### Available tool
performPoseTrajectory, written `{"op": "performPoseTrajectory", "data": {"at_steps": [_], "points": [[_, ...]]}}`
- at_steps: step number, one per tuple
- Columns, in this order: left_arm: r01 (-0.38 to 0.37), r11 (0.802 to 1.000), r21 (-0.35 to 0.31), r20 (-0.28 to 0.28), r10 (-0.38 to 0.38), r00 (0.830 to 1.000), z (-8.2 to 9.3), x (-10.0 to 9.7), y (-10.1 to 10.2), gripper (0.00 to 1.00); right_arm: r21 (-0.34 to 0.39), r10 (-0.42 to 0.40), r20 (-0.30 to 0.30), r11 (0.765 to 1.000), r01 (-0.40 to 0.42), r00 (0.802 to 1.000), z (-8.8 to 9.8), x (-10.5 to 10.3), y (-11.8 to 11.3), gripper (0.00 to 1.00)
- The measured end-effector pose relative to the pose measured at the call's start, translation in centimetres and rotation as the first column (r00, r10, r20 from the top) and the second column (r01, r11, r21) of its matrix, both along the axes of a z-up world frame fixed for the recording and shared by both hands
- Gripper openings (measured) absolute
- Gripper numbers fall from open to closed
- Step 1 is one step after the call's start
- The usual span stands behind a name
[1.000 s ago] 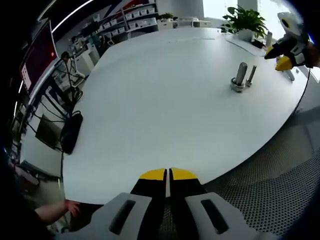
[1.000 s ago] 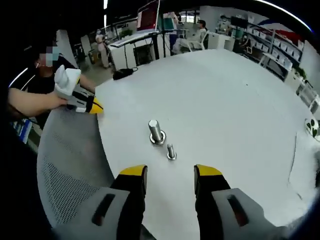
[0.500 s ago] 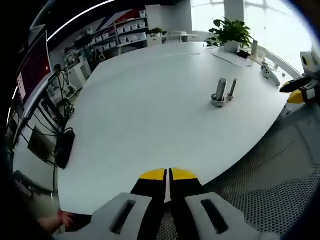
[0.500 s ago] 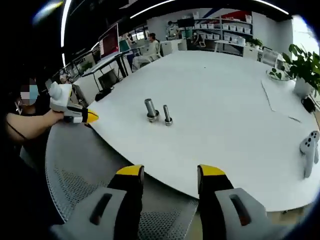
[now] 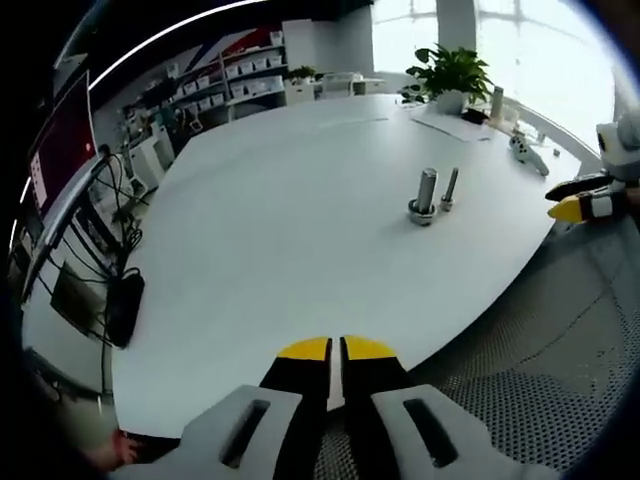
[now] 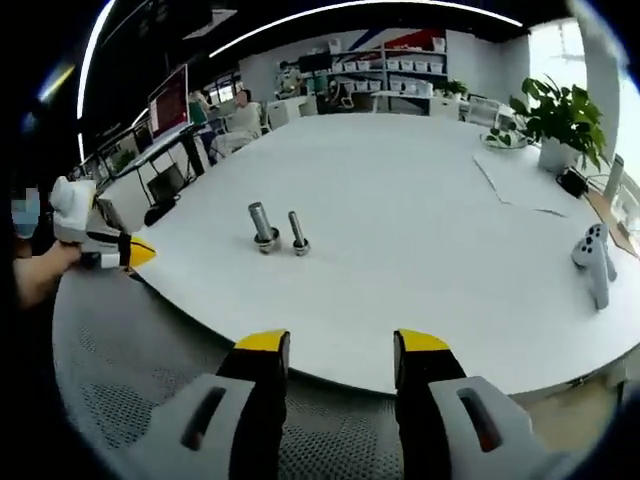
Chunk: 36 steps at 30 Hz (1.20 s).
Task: Place the washer onto the threaded stud by aligning its center hole with the stud, sliding it down to the base, and recovering from edge contact or off-axis alignment until the washer reaches the visible bottom stop.
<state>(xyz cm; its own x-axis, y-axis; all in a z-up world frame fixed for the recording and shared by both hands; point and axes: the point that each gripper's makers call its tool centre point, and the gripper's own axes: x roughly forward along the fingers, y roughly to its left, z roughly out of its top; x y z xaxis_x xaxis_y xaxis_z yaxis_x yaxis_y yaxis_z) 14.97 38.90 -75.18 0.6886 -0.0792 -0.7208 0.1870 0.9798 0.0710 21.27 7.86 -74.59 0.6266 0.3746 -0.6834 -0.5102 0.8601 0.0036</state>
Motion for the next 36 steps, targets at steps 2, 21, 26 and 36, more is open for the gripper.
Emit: {"op": "performPoseTrajectory", "data": {"at_steps": [2, 21, 26, 36], "points": [[0.003, 1.0, -0.002, -0.001, -0.003, 1.0, 0.0, -0.1, -0.2, 0.01, -0.01, 0.01, 0.044, 1.0, -0.009, 0.999, 0.5, 0.1, -0.2, 0.3], [0.015, 1.0, 0.008, 0.013, -0.015, 1.0, 0.1, 0.1, -0.3, 0.01, 0.016, -0.018, 0.042, 1.0, 0.017, 0.999, 0.5, 0.3, -0.5, 0.31], [0.014, 1.0, 0.014, 0.0, -0.014, 1.0, -0.1, 0.2, -0.1, 0.01, 0.014, -0.018, 0.041, 1.0, 0.018, 0.999, 0.5, 0.3, -0.4, 0.31], [0.02, 1.0, 0.019, -0.007, -0.019, 1.0, -0.2, 0.0, -0.1, 0.0, 0.004, -0.019, 0.037, 1.0, 0.019, 0.999, 0.4, 0.2, -0.5, 0.31]]}}
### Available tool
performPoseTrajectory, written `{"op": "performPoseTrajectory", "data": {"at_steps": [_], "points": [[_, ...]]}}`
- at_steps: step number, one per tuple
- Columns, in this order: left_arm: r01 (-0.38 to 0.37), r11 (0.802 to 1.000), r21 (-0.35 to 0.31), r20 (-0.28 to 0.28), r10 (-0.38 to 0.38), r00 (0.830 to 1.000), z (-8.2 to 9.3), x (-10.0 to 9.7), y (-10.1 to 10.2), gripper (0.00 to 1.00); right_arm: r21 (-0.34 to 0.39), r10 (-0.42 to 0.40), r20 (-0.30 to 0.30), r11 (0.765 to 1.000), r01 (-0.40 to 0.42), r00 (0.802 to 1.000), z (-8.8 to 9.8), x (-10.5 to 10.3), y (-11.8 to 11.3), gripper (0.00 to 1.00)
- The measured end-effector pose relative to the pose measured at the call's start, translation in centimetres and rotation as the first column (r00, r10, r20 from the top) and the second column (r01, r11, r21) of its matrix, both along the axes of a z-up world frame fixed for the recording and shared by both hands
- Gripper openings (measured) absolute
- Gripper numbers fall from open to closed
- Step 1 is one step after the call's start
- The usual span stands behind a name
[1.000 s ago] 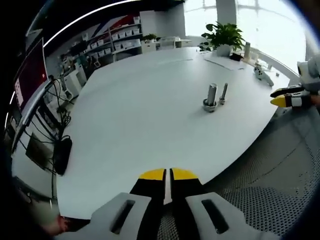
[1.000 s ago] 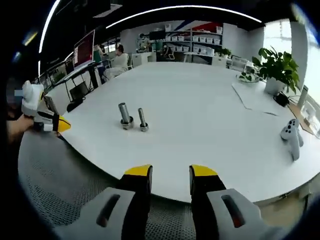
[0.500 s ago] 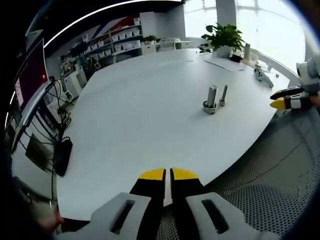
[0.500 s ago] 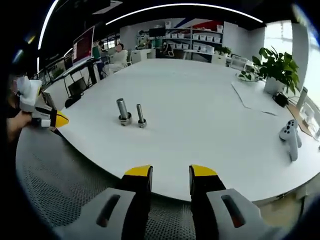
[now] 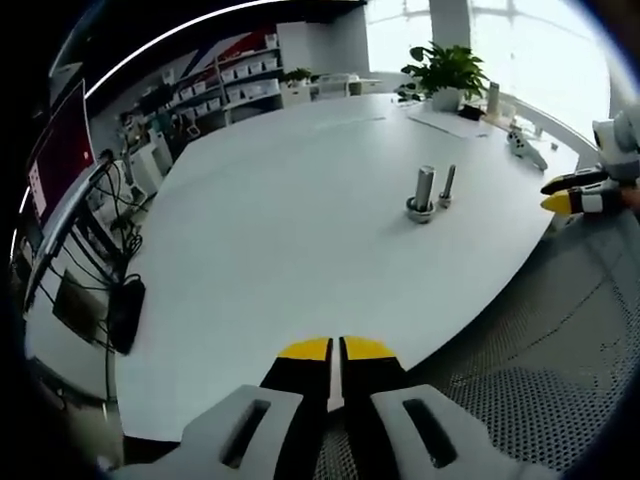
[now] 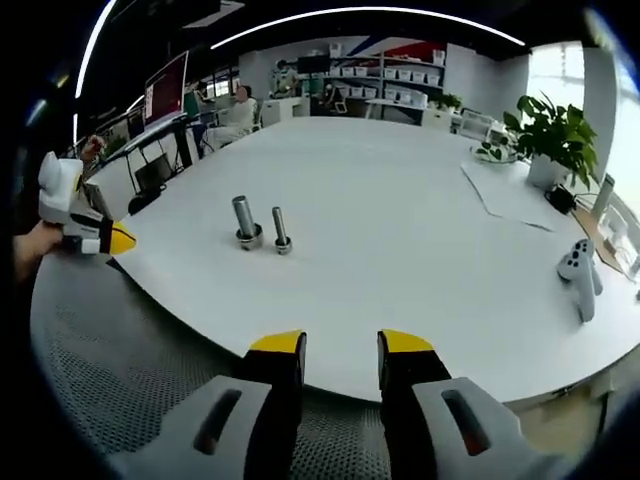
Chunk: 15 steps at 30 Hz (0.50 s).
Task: Place the washer onto the threaded stud by aligning its center hole with the stud, sliding it down to the base, and recovering from edge contact or off-axis alignment until the washer reaches the visible bottom stop.
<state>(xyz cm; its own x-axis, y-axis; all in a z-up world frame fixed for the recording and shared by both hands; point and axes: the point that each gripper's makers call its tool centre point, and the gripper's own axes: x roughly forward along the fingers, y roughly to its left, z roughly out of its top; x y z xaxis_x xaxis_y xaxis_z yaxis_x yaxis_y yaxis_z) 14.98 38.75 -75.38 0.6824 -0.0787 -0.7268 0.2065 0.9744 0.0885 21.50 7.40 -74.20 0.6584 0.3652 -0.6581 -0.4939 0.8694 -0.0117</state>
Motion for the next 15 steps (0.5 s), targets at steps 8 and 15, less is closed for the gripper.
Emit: {"op": "performPoseTrajectory", "data": {"at_steps": [8, 15], "points": [[0.001, 1.0, 0.007, 0.001, -0.001, 1.0, -0.02, 0.05, 0.12, 0.0, 0.008, -0.002, 0.01, 1.0, 0.002, 1.0, 0.11, 0.05, 0.04, 0.31], [0.009, 1.0, 0.005, -0.005, -0.009, 1.0, -0.1, -0.1, -0.04, 0.0, 0.012, -0.006, 0.015, 1.0, 0.006, 1.0, 0.16, 0.11, 0.01, 0.31]]}}
